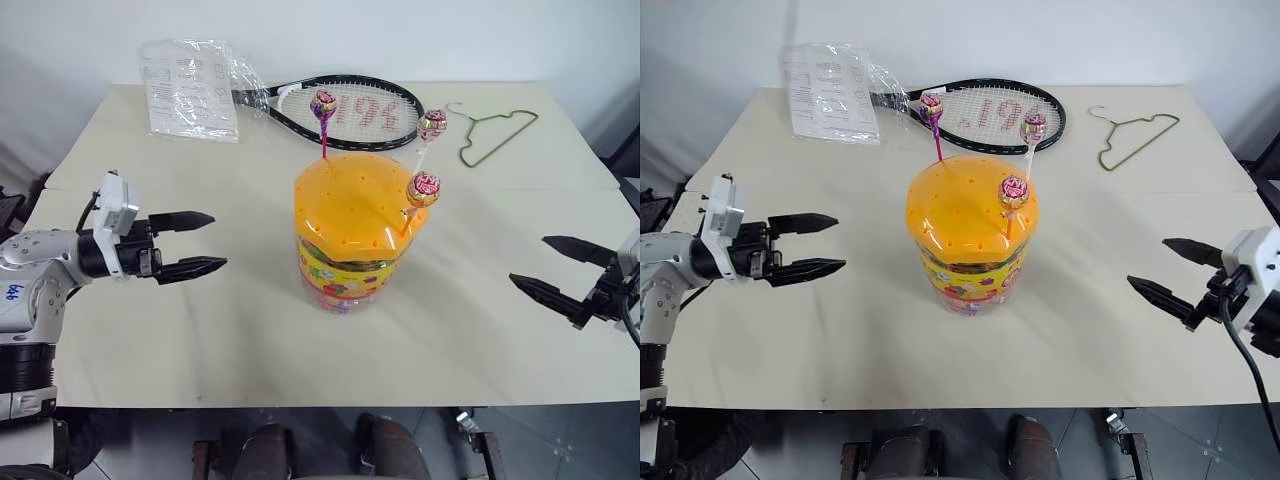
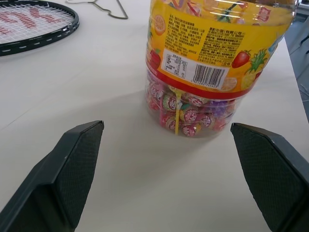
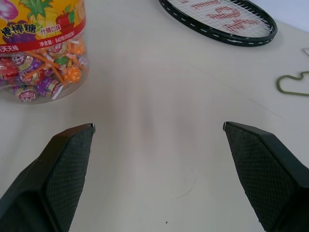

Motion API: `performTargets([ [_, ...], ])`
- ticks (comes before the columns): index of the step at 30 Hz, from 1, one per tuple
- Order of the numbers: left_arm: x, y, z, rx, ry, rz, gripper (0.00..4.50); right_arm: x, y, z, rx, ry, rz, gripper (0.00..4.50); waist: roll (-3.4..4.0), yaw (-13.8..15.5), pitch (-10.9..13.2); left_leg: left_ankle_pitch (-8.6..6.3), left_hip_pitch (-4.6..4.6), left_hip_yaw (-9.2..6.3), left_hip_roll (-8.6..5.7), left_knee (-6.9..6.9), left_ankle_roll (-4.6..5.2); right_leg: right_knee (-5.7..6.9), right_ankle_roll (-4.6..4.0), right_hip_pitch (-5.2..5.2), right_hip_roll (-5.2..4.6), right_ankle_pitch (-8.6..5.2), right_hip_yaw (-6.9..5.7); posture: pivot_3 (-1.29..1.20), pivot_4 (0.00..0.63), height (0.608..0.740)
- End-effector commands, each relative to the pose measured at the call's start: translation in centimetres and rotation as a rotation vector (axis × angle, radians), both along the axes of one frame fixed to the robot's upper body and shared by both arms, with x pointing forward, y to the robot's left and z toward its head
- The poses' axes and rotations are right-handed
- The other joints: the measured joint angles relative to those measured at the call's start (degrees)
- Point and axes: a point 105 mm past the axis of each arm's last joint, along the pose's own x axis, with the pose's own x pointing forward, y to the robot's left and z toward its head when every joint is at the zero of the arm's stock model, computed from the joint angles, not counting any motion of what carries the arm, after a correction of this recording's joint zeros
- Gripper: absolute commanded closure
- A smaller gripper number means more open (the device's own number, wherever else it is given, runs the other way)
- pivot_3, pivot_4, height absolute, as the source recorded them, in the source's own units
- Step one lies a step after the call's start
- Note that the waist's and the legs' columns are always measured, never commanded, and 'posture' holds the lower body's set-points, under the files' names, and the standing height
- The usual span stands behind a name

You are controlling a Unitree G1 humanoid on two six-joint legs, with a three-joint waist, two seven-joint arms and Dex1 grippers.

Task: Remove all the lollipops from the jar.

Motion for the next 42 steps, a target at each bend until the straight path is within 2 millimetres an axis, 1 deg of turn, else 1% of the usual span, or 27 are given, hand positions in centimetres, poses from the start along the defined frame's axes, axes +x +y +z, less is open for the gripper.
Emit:
performTargets([
  [1, 0.0, -0.3, 0.6, 0.012, -0.032, -0.034, 0.0, -0.5, -0.1, 1.7, -0.02, -0.059, -0.008, 0.04, 0.0, 0.1, 0.0, 0.0, 0.0, 0.0, 0.0, 0.01, 0.0, 0.01, 0.0, 0.0, 0.0, 0.0, 0.0, 0.0, 0.15, 0.74],
  [2, -0.1, -0.3, 0.5, 0.012, -0.029, -0.038, 0.0, -0.6, -0.1, 1.8, -0.018, -0.062, -0.01, 0.04, 0.0, 0.1, 0.0, 0.0, 0.0, 0.0, 0.0, 0.01, 0.0, 0.01, 0.0, 0.0, 0.0, 0.0, 0.0, 0.0, 0.15, 0.74],
  [4, 0.8, -0.2, 0.4, 0.046, -0.048, 0.023, 0.0, -0.7, -0.1, 1.9, -0.014, -0.066, -0.017, 0.04, 0.0, 0.1, 0.0, 0.0, 0.0, 0.0, 0.0, 0.02, 0.0, 0.02, 0.0, 0.0, 0.0, 0.0, 0.01, 0.0, 0.15, 0.74],
  [7, 1.3, -0.2, 0.8, 0.052, -0.029, 0.041, 0.0, -1.0, 0.0, 2.0, -0.012, -0.067, -0.018, 0.04, -0.01, 0.1, 0.0, 0.0, 0.0, -0.01, 0.0, 0.04, 0.0, 0.05, -0.01, 0.0, 0.0, 0.0, 0.01, 0.0, 0.15, 0.74],
  [9, 1.3, -0.1, 1.7, 0.054, -0.042, 0.021, 0.0, -1.4, 0.1, 2.2, -0.013, -0.07, -0.016, 0.04, -0.02, 0.2, 0.0, 0.0, 0.0, 0.0, -0.01, 0.04, 0.0, 0.05, -0.01, 0.0, 0.0, 0.0, 0.02, 0.0, 0.15, 0.74],
  [12, 1.9, 0.0, 3.1, 0.053, -0.075, 0.011, 0.0, -1.9, 0.7, 2.7, -0.013, -0.085, -0.003, 0.04, -0.02, 0.1, 0.0, 0.0, 0.0, 0.0, -0.01, 0.06, 0.0, 0.07, -0.01, 0.0, 0.0, 0.0, 0.01, 0.0, 0.15, 0.74],
  [16, 2.9, -0.6, 6.0, 0.036, -0.161, -0.056, 0.0, -3.0, 2.4, 3.8, 0.009, -0.116, 0.034, 0.04, -0.05, 0.2, 0.0, 0.0, 0.0, 0.0, -0.01, 0.1, 0.0, 0.12, -0.01, -0.01, 0.02, 0.0, 0.02, 0.0, 0.15, 0.74],
  [17, 3.2, -1.0, 6.6, 0.032, -0.178, -0.077, 0.0, -3.1, 2.7, 4.1, 0.015, -0.12, 0.04, 0.04, -0.08, 0.2, 0.0, 0.0, -0.03, 0.0, -0.01, 0.14, 0.0, 0.13, -0.01, -0.01, 0.02, 0.0, 0.02, 0.0, 0.15, 0.74],
  [20, 4.0, -3.5, 8.8, -0.012, -0.24, -0.198, 0.0, -3.9, 4.0, 4.8, 0.039, -0.134, 0.065, 0.04, -0.17, 0.6, 0.0, -0.01, -0.09, -0.02, -0.01, 0.33, 0.03, 0.16, 0.0, 0.02, 0.02, 0.01, 0.0, 0.0, 0.15, 0.74],
  [24, 4.6, -6.0, 10.6, -0.096, -0.242, -0.316, 0.0, -5.2, 5.1, 5.6, 0.062, -0.148, 0.081, 0.04, -0.25, 0.7, 0.0, -0.07, -0.13, -0.01, -0.01, 0.55, 0.13, 0.22, 0.02, 0.04, 0.02, 0.02, 0.05, 0.0, 0.15, 0.74],
  [26, 4.9, -7.0, 11.2, -0.131, -0.237, -0.35, 0.0, -5.8, 5.8, 6.1, 0.083, -0.159, 0.09, 0.04, -0.27, 0.6, 0.0, -0.08, -0.13, -0.01, -0.01, 0.56, 0.14, 0.25, 0.02, 0.03, 0.02, 0.02, 0.06, 0.0, 0.15, 0.74],
  [29, 5.1, -8.7, 11.3, -0.151, -0.211, -0.427, 0.0, -6.8, 6.9, 6.5, 0.102, -0.17, 0.105, 0.04, -0.3, 0.3, 0.0, -0.08, -0.13, -0.02, -0.01, 0.57, 0.14, 0.27, 0.02, 0.03, 0.02, 0.02, 0.06, 0.0, 0.15, 0.74],
  [32, 5.3, -10.0, 11.3, -0.147, -0.195, -0.472, 0.0, -7.1, 7.4, 6.8, 0.111, -0.186, 0.097, 0.04, -0.33, 0.2, 0.0, -0.08, -0.12, -0.02, -0.01, 0.58, 0.15, 0.3, 0.02, 0.03, 0.02, 0.02, 0.08, 0.0, 0.15, 0.74],
  [38, 5.9, -12.7, 11.3, -0.141, -0.167, -0.529, 0.0, -7.2, 7.5, 7.1, 0.133, -0.224, 0.063, 0.04, -0.46, 0.2, 0.1, -0.11, -0.13, -0.01, -0.02, 0.69, 0.19, 0.37, 0.02, 0.03, 0.02, 0.02, 0.13, 0.0, 0.15, 0.74],
  [42, 6.3, -14.0, 11.3, -0.148, -0.157, -0.542, 0.0, -7.3, 7.4, 7.2, 0.147, -0.241, 0.042, 0.04, -0.48, 0.2, 0.1, -0.12, -0.13, -0.01, -0.01, 0.73, 0.22, 0.38, 0.02, 0.03, 0.02, 0.02, 0.14, 0.0, 0.15, 0.74],
])
